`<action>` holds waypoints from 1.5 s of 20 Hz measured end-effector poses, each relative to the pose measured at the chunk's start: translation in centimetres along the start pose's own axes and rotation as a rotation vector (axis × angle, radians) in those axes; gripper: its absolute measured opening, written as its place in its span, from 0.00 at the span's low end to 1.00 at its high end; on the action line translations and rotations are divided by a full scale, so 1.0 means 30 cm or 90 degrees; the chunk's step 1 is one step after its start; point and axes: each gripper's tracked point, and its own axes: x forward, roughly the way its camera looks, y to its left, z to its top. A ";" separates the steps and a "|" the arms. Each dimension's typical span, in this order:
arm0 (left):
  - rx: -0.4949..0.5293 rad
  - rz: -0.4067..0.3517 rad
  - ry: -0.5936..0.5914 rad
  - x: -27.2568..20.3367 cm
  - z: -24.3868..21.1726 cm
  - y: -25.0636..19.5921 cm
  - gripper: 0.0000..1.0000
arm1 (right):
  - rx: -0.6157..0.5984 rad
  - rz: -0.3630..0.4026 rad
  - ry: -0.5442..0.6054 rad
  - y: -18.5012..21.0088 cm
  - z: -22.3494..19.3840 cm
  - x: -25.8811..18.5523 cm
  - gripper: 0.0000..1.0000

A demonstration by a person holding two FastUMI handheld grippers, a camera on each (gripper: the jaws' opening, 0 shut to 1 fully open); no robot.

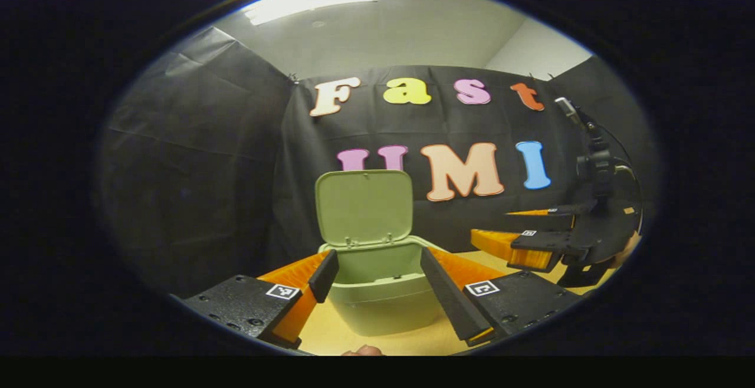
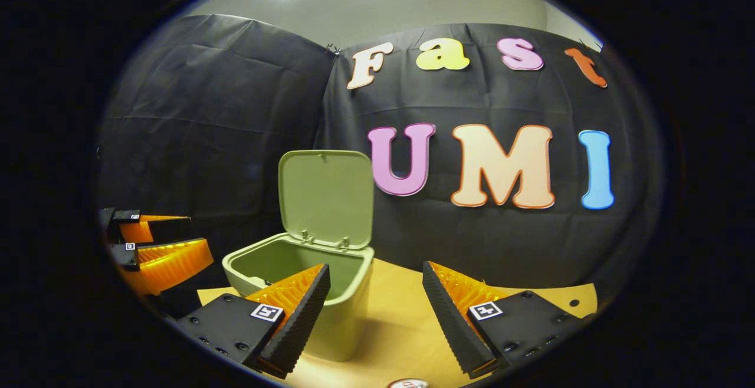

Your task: Press the lid of the desktop garbage bin to open it, pick up the crumpled paper on the desktop and throw it into the bin, then pick up the pop can on the desktop and drop it into the bin, and finally close the garbage bin lid.

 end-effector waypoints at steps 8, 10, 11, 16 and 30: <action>-0.017 -0.080 0.015 0.057 -0.053 -0.347 0.87 | 0.015 -0.114 0.010 -0.413 -0.069 -0.251 0.98; -0.025 -0.101 0.031 0.066 -0.097 -0.423 0.88 | 0.015 -0.141 0.021 -0.498 -0.106 -0.319 0.99; -0.029 -0.112 0.038 0.070 -0.121 -0.462 0.88 | 0.016 -0.153 0.027 -0.538 -0.122 -0.351 0.98; -0.040 -0.135 0.097 0.085 -0.295 -0.615 0.88 | 0.027 -0.204 0.060 -0.703 -0.202 -0.504 0.98; -0.066 -0.126 0.292 0.048 -0.813 -0.819 0.87 | 0.020 -0.260 0.142 -0.881 -0.364 -0.761 1.00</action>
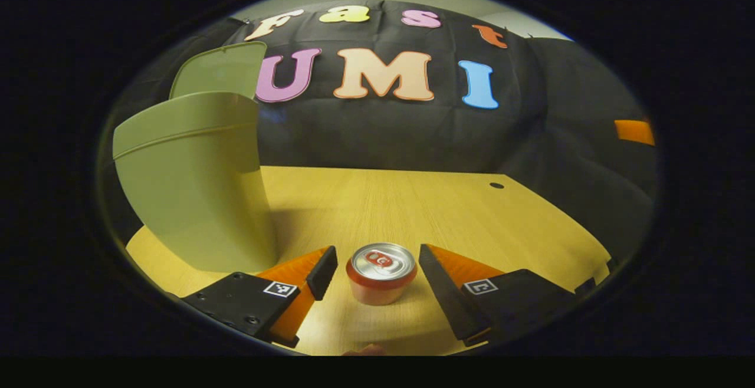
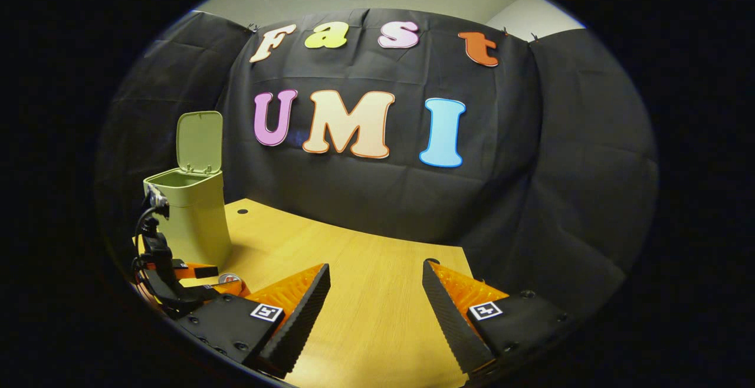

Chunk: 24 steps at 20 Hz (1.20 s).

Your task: Press the lid of the desktop garbage bin to open it, pick up the crumpled paper on the desktop and throw it into the bin, then pick up the pop can on the desktop and drop it into the bin, and finally close the garbage bin lid.

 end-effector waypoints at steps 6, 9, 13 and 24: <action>0.014 0.003 0.040 0.024 -0.079 -0.013 0.89 | -0.017 -0.006 -0.007 -0.065 -0.031 -0.032 0.98; 0.029 -0.001 0.033 0.017 -0.036 -0.033 0.77 | -0.006 0.009 -0.013 -0.069 -0.056 -0.046 0.98; 0.039 0.015 -0.051 -0.055 0.191 -0.021 0.77 | 0.015 0.049 -0.022 -0.020 -0.072 -0.030 0.98; 0.061 0.097 -0.212 -0.212 0.779 0.226 0.76 | 0.050 0.155 -0.029 0.322 -0.034 0.042 0.98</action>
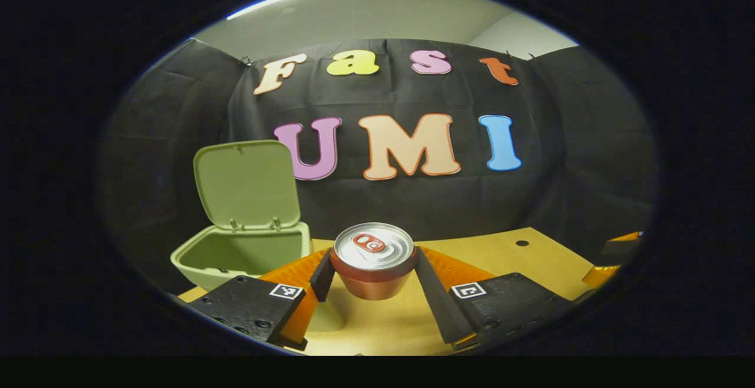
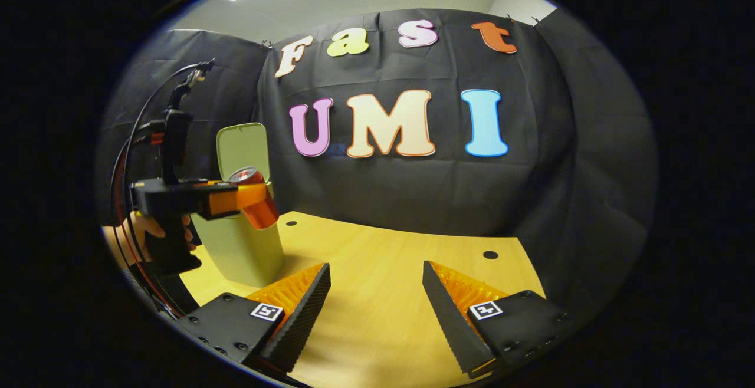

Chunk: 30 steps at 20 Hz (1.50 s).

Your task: Press the lid of the desktop garbage bin to open it, pick up the crumpled paper on the desktop and throw it into the bin, then pick up the pop can on the desktop and drop it into the bin, and finally close the garbage bin lid.

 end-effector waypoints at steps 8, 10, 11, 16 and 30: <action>0.013 0.098 -0.028 0.054 0.091 0.350 0.76 | 0.010 0.008 -0.003 0.093 0.040 0.097 0.98; 0.012 0.115 -0.018 0.067 0.060 0.420 0.76 | 0.006 0.003 0.001 0.102 0.040 0.121 0.98; 0.011 0.122 -0.007 0.077 0.031 0.448 0.76 | 0.005 0.003 0.005 0.110 0.037 0.129 0.98; 0.000 0.145 0.014 0.106 -0.053 0.546 0.77 | -0.005 0.002 0.020 0.151 0.031 0.165 0.98; -0.031 0.128 -0.152 0.273 0.511 0.718 0.90 | 0.027 -0.078 0.018 0.192 0.018 0.224 0.98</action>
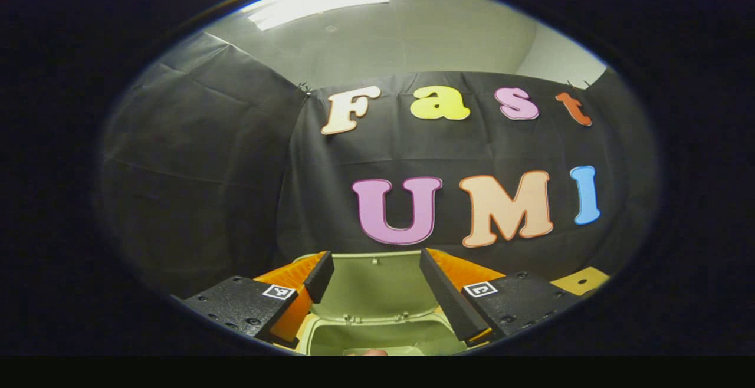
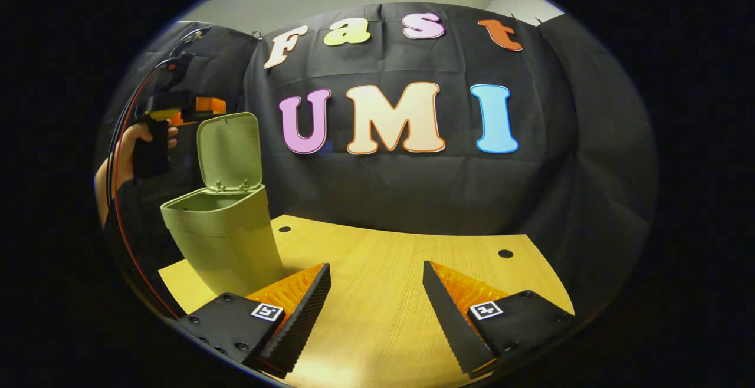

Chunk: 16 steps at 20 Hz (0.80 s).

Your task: Press the lid of the desktop garbage bin to open it, pick up the crumpled paper on the desktop and throw it into the bin, then pick up the pop can on the desktop and drop it into the bin, and finally close the garbage bin lid.

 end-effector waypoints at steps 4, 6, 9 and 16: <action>-0.021 -0.009 0.004 0.140 0.029 0.045 0.89 | 0.024 -0.027 0.007 0.012 -0.028 0.016 0.98; -0.024 -0.012 0.037 0.166 -0.019 0.058 0.89 | 0.028 -0.034 0.008 0.013 -0.025 0.018 0.98; -0.014 -0.008 0.072 0.160 -0.083 0.070 0.89 | 0.019 -0.041 0.008 -0.006 -0.021 0.009 0.98; 0.000 -0.015 0.078 0.021 -0.090 0.022 0.88 | 0.007 -0.011 0.007 -0.071 -0.007 -0.029 0.98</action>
